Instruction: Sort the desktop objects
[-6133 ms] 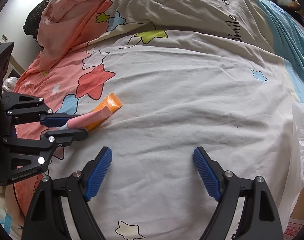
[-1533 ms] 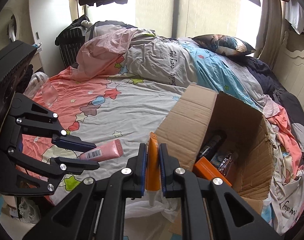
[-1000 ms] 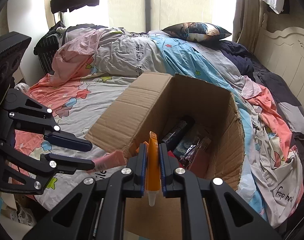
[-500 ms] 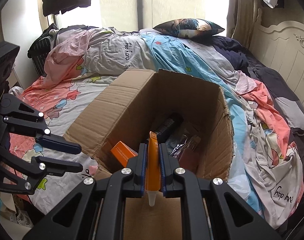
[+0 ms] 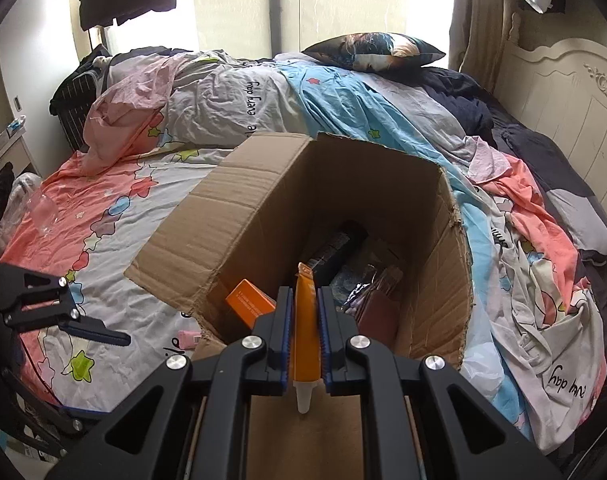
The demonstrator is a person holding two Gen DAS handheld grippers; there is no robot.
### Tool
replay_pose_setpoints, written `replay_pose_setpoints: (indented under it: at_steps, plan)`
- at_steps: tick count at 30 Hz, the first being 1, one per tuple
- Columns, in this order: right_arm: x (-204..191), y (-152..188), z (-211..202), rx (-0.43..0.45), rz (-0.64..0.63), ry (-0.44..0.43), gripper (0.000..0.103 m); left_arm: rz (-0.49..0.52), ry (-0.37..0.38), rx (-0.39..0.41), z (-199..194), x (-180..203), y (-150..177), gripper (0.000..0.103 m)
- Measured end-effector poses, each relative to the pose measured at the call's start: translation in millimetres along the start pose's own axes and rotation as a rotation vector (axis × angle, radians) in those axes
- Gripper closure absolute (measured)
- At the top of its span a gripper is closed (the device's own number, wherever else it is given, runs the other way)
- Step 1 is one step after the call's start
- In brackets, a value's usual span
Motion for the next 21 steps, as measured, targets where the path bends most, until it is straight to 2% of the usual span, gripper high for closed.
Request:
replay_pose_setpoints:
  at_steps: [2, 3, 4, 6, 7, 11, 13, 14, 21]
  plan:
    - [5.1, -2.6, 2.7, -0.008, 0.034, 0.001, 0.090, -0.022, -0.012, -0.016, 5.1, -4.3, 6.2, 0.043]
    - [7.7, -3.9, 4.2, -0.012, 0.051, 0.005, 0.082, -0.036, -0.017, -0.024, 7.9, -7.7, 9.1, 0.039]
    - [9.3, -4.8, 5.6, -0.016, 0.062, 0.012, 0.068, -0.052, -0.021, -0.033, 11.0, -11.7, 11.8, 0.036]
    - [8.4, -6.3, 7.1, -0.010, 0.061, 0.021, 0.047, -0.083, -0.027, -0.051, 16.8, -19.6, 16.8, 0.034]
    - [6.0, -5.6, 6.9, -0.008, 0.055, 0.019, 0.042, -0.097, -0.027, -0.058, 18.9, -23.1, 18.5, 0.034]
    - [-9.1, 3.3, 6.6, -0.021, 0.016, -0.001, 0.039, -0.141, -0.032, -0.064, 25.2, -37.4, 23.0, 0.027]
    - [-16.7, 7.8, 6.4, -0.027, -0.003, -0.012, 0.035, -0.158, -0.046, -0.055, 27.3, -43.0, 24.4, 0.017]
    - [-20.5, 10.1, 6.3, -0.031, -0.013, -0.017, 0.035, -0.164, -0.056, -0.051, 28.9, -45.4, 25.1, 0.016]
    - [-46.7, 25.3, 5.5, -0.052, -0.080, -0.048, 0.034, -0.143, -0.096, -0.094, 48.2, -48.9, 29.9, 0.013]
Point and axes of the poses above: each gripper's, at about its wrist camera, not at the fingertips, and z roughly the way its jaws point, x to its right, y to its underside, the point moved 1 cm from there along z, roughly the way its jaws point, and after that the axes turned 7 degrees about -y, right-handed, at the moved point
